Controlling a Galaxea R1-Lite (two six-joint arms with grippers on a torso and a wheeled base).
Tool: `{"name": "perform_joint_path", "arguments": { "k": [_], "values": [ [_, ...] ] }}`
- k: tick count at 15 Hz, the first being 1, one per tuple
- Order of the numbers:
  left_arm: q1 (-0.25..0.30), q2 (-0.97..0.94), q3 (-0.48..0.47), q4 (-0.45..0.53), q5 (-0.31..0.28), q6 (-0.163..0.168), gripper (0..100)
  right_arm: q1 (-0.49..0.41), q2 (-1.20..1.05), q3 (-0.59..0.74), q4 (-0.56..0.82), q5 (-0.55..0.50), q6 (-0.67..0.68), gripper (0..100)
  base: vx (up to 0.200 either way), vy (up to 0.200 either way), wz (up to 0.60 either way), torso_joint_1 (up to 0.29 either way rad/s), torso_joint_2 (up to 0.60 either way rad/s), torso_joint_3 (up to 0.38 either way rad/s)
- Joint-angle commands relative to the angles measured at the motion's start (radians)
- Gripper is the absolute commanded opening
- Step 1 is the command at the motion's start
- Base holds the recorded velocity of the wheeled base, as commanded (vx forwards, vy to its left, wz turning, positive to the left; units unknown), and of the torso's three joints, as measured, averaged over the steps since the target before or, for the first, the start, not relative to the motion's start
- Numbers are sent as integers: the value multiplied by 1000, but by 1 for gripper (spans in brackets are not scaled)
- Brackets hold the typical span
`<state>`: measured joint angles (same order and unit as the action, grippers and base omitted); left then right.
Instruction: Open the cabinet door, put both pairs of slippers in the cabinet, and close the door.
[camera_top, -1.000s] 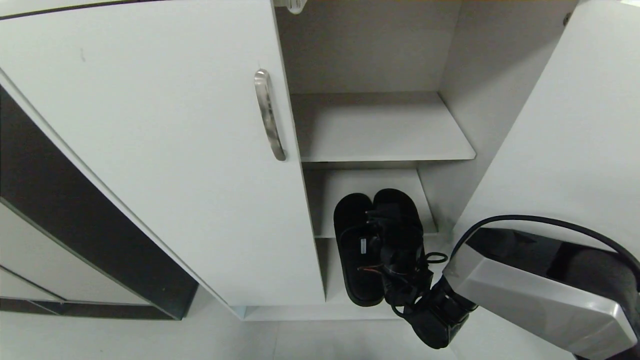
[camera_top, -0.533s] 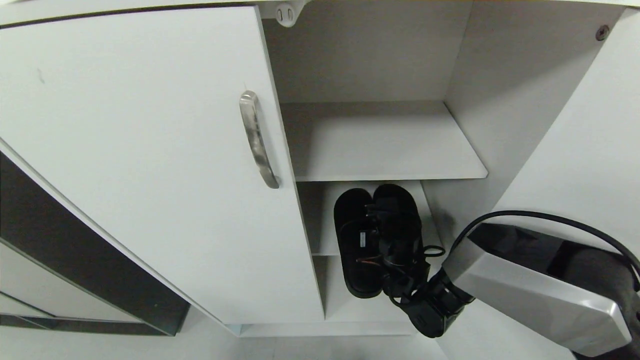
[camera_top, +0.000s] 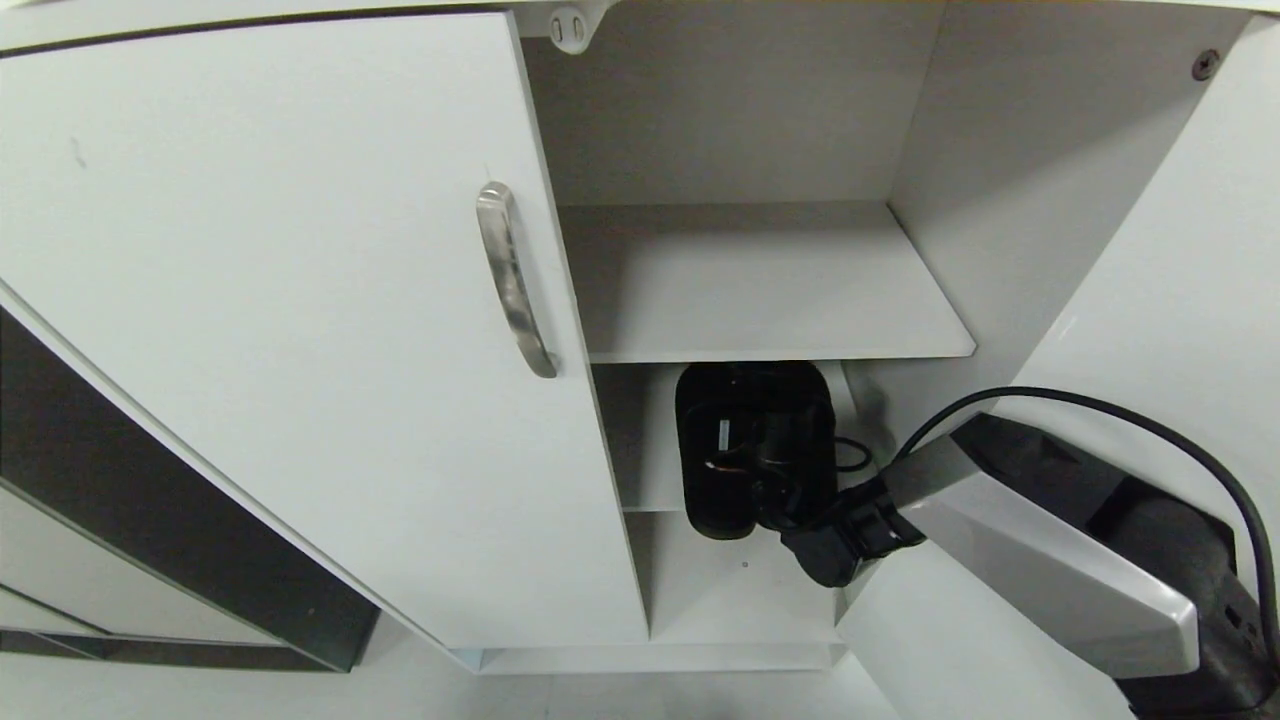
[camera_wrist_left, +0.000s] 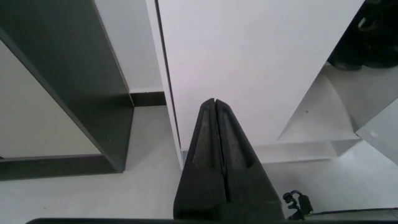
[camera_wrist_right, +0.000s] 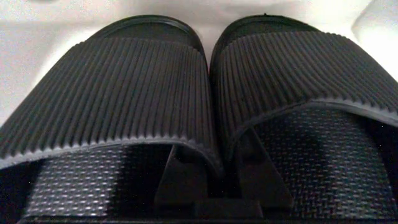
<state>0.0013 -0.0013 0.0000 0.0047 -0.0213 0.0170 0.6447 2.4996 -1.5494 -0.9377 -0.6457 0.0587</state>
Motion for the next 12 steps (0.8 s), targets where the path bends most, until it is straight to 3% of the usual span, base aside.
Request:
{"name": "perform_joint_path", "arguments": {
  "k": [1, 12],
  "values": [
    [0, 1, 0, 0, 0, 0, 0, -19, 15, -92, 51, 0, 1, 0, 0, 0, 0, 0, 0, 0],
    [0, 1, 0, 0, 0, 0, 0, -39, 87, -215, 111, -8, -8, 0, 0, 0, 0, 0, 0, 0]
  ]
}}
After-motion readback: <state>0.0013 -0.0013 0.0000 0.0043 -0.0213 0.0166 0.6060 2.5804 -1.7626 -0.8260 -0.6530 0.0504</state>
